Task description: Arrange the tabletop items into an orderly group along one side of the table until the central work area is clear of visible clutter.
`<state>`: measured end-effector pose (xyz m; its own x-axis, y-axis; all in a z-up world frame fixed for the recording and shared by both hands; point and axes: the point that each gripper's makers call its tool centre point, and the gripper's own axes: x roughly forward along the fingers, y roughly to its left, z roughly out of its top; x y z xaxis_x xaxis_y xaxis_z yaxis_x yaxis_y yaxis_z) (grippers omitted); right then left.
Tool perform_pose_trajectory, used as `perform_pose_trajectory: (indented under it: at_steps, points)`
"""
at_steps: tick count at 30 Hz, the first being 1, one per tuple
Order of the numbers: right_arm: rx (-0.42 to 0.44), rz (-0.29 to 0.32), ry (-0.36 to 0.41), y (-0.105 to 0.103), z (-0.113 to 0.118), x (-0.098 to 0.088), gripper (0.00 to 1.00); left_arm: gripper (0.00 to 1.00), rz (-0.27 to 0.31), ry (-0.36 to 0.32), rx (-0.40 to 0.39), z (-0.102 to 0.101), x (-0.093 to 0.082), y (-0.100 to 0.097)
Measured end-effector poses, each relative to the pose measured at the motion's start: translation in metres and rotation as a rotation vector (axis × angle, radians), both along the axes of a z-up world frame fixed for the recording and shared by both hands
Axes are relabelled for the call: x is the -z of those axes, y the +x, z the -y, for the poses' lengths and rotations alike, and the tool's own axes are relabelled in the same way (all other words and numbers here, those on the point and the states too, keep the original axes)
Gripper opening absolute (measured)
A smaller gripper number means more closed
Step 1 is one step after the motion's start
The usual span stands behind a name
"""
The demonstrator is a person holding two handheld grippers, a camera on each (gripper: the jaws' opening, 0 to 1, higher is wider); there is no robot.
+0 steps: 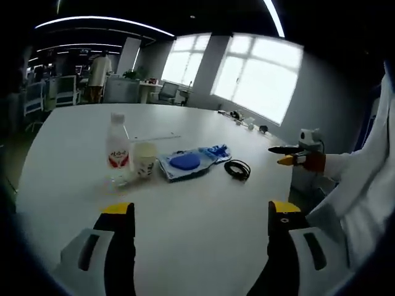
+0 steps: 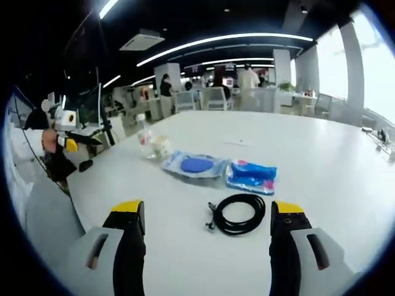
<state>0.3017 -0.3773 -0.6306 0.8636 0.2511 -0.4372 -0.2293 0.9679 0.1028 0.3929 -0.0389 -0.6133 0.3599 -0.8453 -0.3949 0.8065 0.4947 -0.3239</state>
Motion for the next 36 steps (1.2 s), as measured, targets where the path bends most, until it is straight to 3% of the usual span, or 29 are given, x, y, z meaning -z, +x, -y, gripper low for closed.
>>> perform_pose_trajectory:
  at_steps: [15, 36]
  points:
    - [0.016, -0.037, 0.037, -0.026, -0.003, 0.020, 0.82, 0.92, -0.027, 0.005, -0.023, 0.002, 0.016, -0.019]
    - [-0.003, -0.011, 0.033, -0.022, -0.008, 0.013, 0.82, 0.90, -0.018, -0.010, -0.031, 0.007, 0.009, -0.022]
